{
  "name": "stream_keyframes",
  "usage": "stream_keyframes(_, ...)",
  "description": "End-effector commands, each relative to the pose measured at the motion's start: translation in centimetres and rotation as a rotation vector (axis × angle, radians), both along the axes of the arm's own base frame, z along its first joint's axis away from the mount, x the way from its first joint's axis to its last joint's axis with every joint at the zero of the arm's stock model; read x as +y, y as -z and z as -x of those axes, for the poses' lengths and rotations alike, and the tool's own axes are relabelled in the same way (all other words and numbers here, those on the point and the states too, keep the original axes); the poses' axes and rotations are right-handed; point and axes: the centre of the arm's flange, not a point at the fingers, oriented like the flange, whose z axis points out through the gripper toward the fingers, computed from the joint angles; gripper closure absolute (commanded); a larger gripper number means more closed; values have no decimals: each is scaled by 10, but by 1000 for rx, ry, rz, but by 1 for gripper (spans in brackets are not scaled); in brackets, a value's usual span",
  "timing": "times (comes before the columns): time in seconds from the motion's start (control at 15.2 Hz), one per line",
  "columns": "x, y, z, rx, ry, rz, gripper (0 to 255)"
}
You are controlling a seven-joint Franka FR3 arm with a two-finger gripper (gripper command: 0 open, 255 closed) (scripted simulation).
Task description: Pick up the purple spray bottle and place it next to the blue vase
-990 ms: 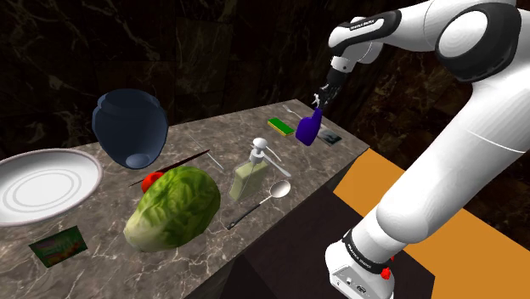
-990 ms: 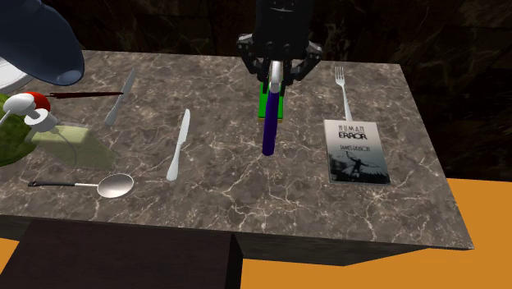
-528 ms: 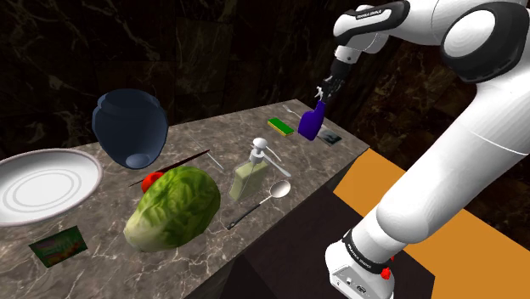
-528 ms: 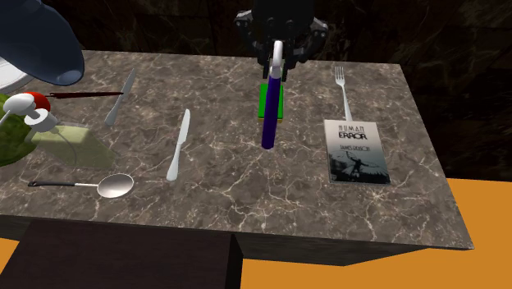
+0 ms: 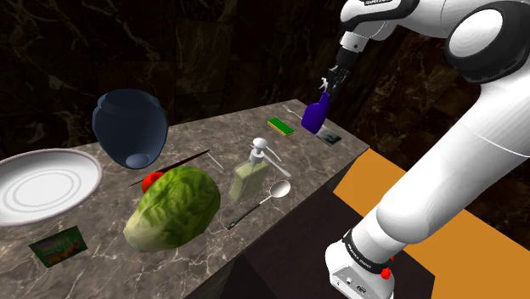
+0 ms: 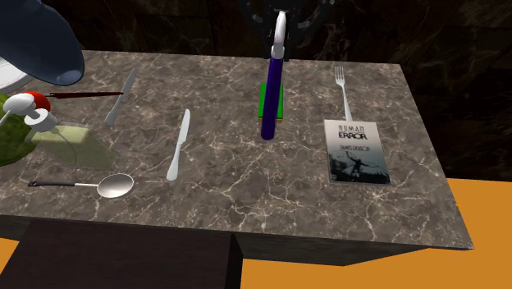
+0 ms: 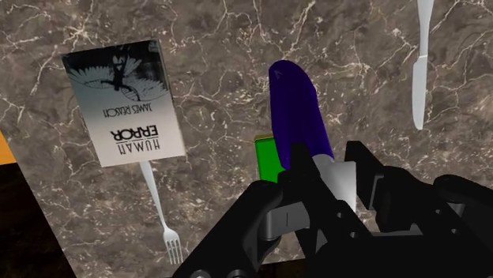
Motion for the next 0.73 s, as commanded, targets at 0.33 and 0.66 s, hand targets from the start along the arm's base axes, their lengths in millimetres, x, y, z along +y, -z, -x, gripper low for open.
stream_keyframes(0.33,0,-38,-1,0,0,0,255)
stream_keyframes(0.66,0,-65,-1,0,0,0,255)
